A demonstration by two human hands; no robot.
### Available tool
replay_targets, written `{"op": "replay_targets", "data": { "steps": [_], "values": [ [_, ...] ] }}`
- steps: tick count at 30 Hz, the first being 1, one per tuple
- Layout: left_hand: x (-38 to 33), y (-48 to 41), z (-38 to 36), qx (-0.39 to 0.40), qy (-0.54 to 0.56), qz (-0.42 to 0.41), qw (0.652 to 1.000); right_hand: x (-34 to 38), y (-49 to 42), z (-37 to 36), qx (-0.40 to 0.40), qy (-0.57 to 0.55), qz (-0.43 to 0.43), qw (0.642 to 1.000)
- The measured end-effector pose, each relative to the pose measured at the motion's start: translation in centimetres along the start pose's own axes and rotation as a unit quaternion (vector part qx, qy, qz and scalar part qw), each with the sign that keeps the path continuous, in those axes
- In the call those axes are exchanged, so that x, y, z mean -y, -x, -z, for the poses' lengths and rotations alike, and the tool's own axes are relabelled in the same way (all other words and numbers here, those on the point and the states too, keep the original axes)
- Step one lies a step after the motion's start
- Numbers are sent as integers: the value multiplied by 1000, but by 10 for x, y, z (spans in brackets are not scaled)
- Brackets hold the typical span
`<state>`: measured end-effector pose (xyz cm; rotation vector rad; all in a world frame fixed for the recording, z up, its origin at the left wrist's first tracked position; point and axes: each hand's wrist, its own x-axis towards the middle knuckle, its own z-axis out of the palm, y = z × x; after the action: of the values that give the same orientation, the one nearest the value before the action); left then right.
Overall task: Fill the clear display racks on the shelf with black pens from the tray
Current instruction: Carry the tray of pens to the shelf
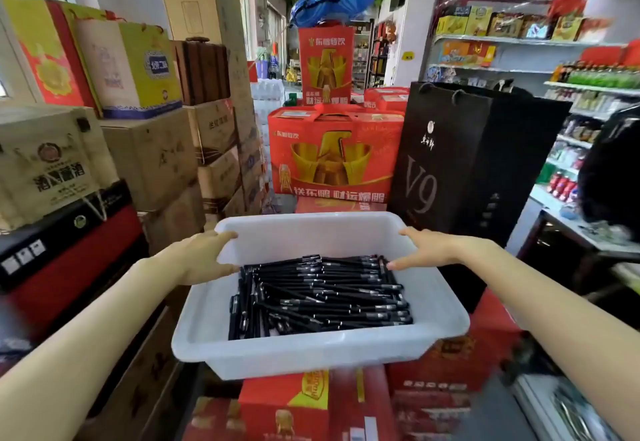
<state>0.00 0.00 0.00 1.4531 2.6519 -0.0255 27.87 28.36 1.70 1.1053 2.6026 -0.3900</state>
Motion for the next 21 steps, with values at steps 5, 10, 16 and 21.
{"op": "replay_targets", "data": {
  "steps": [5,10,16,21],
  "values": [
    [8,4,-15,27,-35,24,999,-16,-7,-13,18,-16,-21,999],
    [17,7,-21,40,-6,59,997,-24,-13,-25,12,-37,-31,999],
    [16,5,-31,52,56,83,994,-26,-18,-35,-3,-59,-40,997],
    [13,2,-37,38,94,84,991,-24,-15,-37,-19,-87,-38,995]
  ]
}}
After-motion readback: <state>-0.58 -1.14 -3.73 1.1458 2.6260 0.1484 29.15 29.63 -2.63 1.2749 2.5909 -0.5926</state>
